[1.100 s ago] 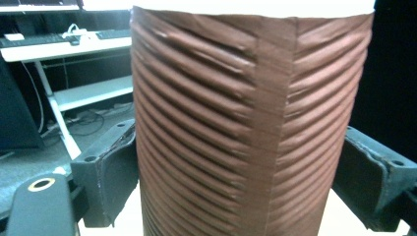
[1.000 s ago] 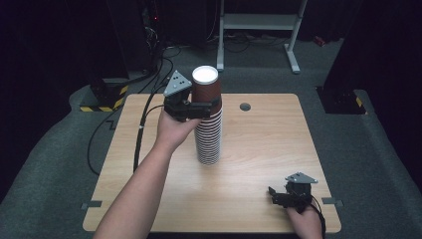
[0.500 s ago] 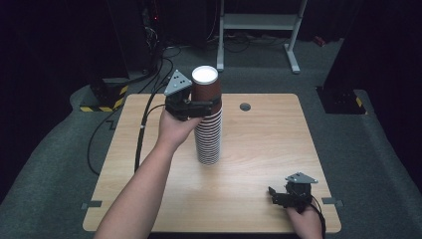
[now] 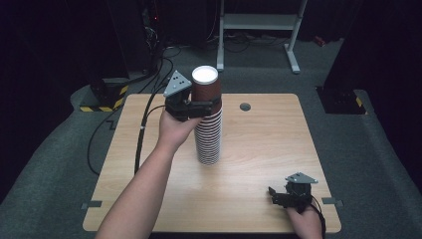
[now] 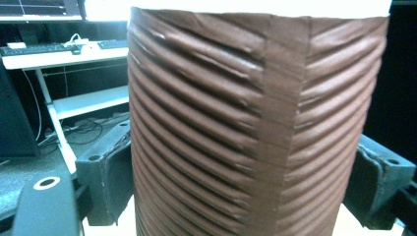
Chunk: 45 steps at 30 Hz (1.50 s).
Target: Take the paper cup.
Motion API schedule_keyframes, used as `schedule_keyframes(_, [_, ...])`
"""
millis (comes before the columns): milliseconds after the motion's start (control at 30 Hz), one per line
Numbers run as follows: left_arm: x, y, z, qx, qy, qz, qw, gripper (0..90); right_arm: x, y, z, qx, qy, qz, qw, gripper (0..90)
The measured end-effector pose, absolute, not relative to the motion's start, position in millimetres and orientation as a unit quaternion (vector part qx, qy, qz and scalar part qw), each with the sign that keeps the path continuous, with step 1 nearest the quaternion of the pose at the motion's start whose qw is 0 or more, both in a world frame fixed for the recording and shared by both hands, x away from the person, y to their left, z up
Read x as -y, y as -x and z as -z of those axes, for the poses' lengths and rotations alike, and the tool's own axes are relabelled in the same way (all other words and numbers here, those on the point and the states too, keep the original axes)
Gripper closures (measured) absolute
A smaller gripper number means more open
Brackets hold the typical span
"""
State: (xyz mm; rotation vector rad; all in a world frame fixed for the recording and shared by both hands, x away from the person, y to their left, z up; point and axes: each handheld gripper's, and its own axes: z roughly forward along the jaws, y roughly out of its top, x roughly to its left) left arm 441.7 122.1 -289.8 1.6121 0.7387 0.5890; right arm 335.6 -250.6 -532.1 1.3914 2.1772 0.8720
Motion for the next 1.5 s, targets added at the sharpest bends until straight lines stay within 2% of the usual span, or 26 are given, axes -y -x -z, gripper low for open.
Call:
schedule_keyframes(1033, [-122.2, -433.9, 277.4, -0.306, -0.67, -0.284, 0.614, 16.3, 250.5, -335.5, 532.1, -0.781, -0.5, -0.313, 0.206, 8.0])
schedule_keyframes(1333, [-124.9, -434.4, 271.5, -0.306, -0.664, -0.275, 0.625, 16.5, 250.4, -335.5, 532.1, -0.781, -0.5, -0.313, 0.206, 7.9])
schedule_keyframes(1500, [-125.2, -430.5, 262.4, -0.294, -0.657, -0.295, 0.628, 16.6, 250.4, -335.5, 532.1, -0.781, -0.5, -0.313, 0.206, 8.0])
